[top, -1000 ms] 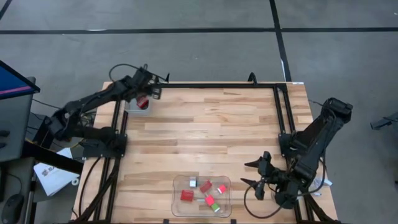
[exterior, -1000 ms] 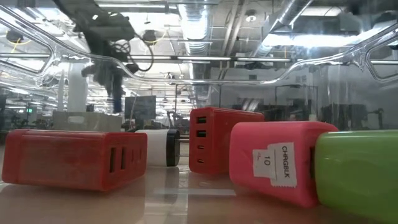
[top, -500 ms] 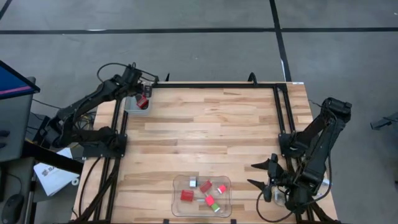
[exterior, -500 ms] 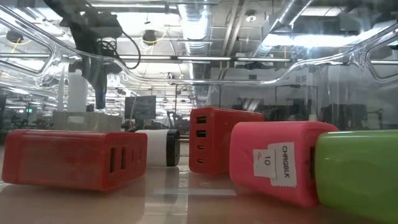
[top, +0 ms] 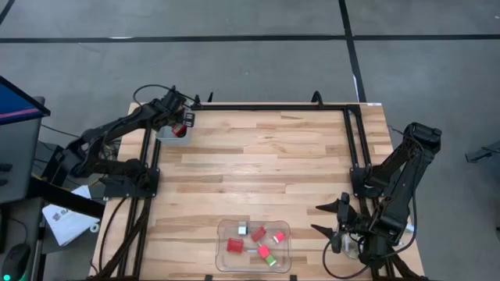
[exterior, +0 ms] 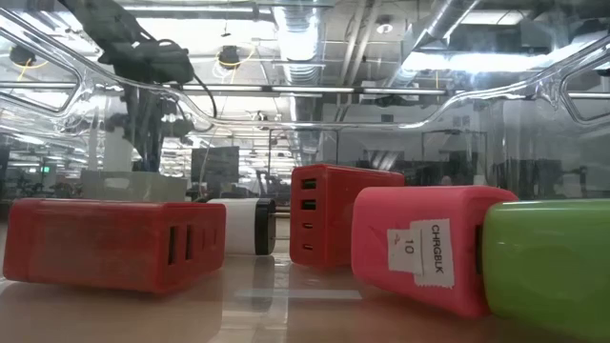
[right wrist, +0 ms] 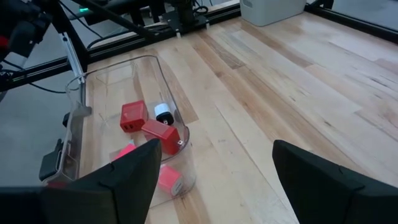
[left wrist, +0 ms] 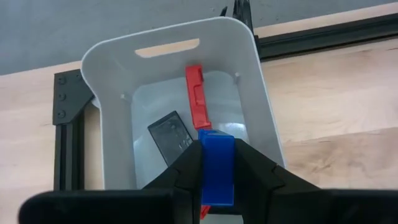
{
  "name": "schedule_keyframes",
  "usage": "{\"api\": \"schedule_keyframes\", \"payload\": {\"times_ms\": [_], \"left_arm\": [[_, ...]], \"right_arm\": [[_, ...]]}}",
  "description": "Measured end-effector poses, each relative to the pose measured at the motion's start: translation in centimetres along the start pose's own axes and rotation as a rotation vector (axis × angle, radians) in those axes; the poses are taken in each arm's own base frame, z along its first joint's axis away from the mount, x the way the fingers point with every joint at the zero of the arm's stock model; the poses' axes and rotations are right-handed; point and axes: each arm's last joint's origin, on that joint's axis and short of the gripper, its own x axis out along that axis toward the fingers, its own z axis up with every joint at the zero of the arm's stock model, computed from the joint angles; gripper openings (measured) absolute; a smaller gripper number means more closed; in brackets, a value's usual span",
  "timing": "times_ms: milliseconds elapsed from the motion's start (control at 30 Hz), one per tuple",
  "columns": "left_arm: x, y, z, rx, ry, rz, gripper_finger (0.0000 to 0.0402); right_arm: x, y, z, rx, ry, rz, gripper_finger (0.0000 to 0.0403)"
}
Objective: Pick & Place Office items
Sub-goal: Put the blue digital clock into the gray bin, then return to Home Position
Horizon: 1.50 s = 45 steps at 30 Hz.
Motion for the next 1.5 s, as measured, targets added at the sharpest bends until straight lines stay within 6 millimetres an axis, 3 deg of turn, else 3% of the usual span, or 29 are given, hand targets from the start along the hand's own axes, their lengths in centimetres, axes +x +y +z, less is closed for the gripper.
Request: {"api": "schedule_keyframes", "payload": {"times_ms": [367, 700, 833, 967, 1133, 1367, 1500], "left_arm": [[0.7, -0.3, 0.0, 0.041, 0.017, 0.004, 0.0077], [0.0, 0.0, 0.1, 0.132, -0.010, -0.007, 0.0210], [-0.4, 0.0, 0.1, 0.200, -0.019, -0.025, 0.0244], [-1.7, -0.5, -0.2, 0.327, -0.028, -0.197, 0.0246], [-5.3, -1.4, -1.6, 0.490, -0.071, -0.520, 0.0218], [-8.4, -1.3, -7.9, 0.599, -0.099, -0.884, 0.0181], [-10.4, -2.2, -10.3, 0.583, -0.272, -1.152, 0.0169]], "right_arm": [[0.0, -0.1, 0.0, -0.007, 0.001, -0.003, 0.0299], [0.0, 0.0, 0.0, -0.007, 0.001, -0.004, 0.0299], [0.0, -0.1, 0.0, 0.004, 0.002, -0.004, 0.0299], [0.0, -0.1, 0.0, 0.016, 0.002, -0.005, 0.0299], [0.0, -0.1, 0.0, 0.017, 0.002, -0.005, 0.0299], [0.0, -0.1, 0.0, 0.025, 0.002, -0.006, 0.0299], [0.0, -0.1, 0.0, 0.024, 0.001, -0.007, 0.0299]]}}
